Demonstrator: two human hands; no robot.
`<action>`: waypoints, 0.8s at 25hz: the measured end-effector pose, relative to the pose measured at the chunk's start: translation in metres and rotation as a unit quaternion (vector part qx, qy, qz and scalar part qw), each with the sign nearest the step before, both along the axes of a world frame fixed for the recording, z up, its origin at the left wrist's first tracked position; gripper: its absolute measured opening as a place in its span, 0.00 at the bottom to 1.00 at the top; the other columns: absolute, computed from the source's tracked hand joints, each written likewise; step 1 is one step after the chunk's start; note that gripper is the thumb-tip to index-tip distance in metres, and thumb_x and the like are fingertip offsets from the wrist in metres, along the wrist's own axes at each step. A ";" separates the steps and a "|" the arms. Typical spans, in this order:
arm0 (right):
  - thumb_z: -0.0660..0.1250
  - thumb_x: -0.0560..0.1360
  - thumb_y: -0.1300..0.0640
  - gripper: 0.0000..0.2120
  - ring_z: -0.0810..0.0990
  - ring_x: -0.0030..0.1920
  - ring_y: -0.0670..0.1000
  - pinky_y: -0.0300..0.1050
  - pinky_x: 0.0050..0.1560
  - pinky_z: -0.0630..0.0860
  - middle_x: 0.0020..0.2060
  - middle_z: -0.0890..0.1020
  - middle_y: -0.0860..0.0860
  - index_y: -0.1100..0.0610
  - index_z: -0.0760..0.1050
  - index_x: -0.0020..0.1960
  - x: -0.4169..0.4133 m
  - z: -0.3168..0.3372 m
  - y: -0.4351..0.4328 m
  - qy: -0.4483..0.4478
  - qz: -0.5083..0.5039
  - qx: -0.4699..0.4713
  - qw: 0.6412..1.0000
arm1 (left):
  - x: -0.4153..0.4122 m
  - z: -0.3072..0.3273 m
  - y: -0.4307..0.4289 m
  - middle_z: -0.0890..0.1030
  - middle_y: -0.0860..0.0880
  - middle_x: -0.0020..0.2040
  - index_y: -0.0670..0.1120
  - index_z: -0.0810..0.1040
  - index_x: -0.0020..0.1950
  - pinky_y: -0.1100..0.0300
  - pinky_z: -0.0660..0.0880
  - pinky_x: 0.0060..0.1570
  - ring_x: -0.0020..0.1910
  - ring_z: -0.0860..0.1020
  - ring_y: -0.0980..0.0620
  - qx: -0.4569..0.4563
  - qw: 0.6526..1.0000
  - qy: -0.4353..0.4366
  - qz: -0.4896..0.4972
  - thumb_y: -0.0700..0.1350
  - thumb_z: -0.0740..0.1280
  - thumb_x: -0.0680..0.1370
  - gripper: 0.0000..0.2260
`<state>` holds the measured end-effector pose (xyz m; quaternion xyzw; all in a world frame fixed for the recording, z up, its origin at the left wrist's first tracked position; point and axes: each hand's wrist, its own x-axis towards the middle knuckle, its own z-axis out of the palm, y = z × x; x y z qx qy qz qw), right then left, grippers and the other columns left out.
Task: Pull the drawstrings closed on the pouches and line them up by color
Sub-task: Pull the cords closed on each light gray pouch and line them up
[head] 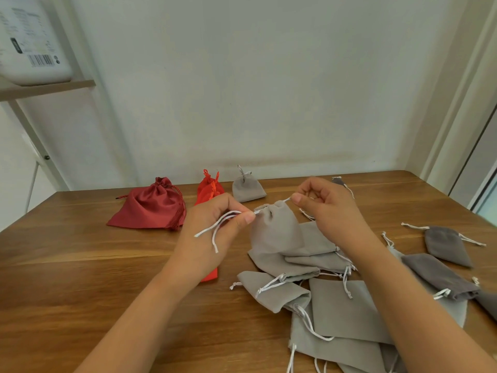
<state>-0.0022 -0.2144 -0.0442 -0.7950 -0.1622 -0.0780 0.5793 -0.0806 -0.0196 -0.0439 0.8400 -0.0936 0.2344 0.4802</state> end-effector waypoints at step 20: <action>0.62 0.79 0.54 0.04 0.71 0.34 0.42 0.35 0.34 0.67 0.37 0.78 0.45 0.53 0.74 0.48 -0.028 -0.006 0.029 -0.228 0.132 -0.140 0.954 | -0.002 0.014 0.006 0.74 0.52 0.26 0.47 0.84 0.31 0.68 0.64 0.26 0.25 0.65 0.59 -0.112 0.955 0.271 -0.040 0.48 0.72 0.70 0.09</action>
